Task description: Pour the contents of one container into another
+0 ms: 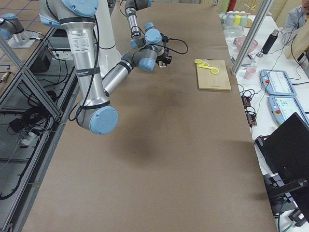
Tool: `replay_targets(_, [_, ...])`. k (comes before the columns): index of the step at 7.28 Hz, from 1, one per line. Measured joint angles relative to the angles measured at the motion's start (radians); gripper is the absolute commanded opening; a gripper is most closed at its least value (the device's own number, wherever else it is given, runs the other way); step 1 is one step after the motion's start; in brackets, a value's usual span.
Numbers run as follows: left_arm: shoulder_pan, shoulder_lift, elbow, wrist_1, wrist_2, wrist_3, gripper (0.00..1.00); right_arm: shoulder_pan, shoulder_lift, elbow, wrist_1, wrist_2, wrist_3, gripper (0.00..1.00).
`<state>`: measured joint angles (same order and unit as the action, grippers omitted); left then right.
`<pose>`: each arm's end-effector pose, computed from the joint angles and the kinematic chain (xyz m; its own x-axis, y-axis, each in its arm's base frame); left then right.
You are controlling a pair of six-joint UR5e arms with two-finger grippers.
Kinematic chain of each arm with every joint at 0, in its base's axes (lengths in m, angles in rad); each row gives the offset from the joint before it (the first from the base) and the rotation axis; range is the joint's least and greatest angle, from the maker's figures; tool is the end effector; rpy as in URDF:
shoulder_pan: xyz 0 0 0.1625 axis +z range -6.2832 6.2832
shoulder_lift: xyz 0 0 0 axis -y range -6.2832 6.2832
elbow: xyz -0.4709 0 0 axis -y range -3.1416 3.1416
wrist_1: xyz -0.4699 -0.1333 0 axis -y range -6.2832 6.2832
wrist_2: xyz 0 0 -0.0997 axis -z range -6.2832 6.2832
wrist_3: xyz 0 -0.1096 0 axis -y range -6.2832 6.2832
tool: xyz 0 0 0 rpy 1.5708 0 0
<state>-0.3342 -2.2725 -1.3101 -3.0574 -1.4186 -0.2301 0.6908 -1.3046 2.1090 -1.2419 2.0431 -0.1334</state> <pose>0.7024 -0.4026 0.1903 0.3711 0.8899 -0.2653 0.4258 0.0908 0.9002 -0.3942 -0.4341 0.2293 0.2041 -0.9764 0.0706 0.3569 0.1413 0.9234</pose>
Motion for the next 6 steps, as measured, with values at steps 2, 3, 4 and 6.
replay_targets(2, [0.001, -0.002, 0.000, 0.000, 0.000, 0.000, 0.00, -0.002, 0.041, -0.017, -0.030, 0.000, 0.000, 0.00])
replay_targets(3, [0.001, -0.002, 0.000, 0.000, 0.000, 0.000, 0.00, -0.002, 0.059, -0.027, -0.041, 0.000, 0.000, 0.00])
replay_targets(4, [0.001, -0.003, -0.001, 0.000, 0.000, 0.000, 0.00, -0.002, 0.075, -0.035, -0.052, -0.001, 0.001, 0.00])
replay_targets(6, [0.002, -0.004, -0.001, 0.000, 0.000, 0.000, 0.00, -0.002, 0.099, -0.048, -0.072, -0.001, 0.001, 0.00])
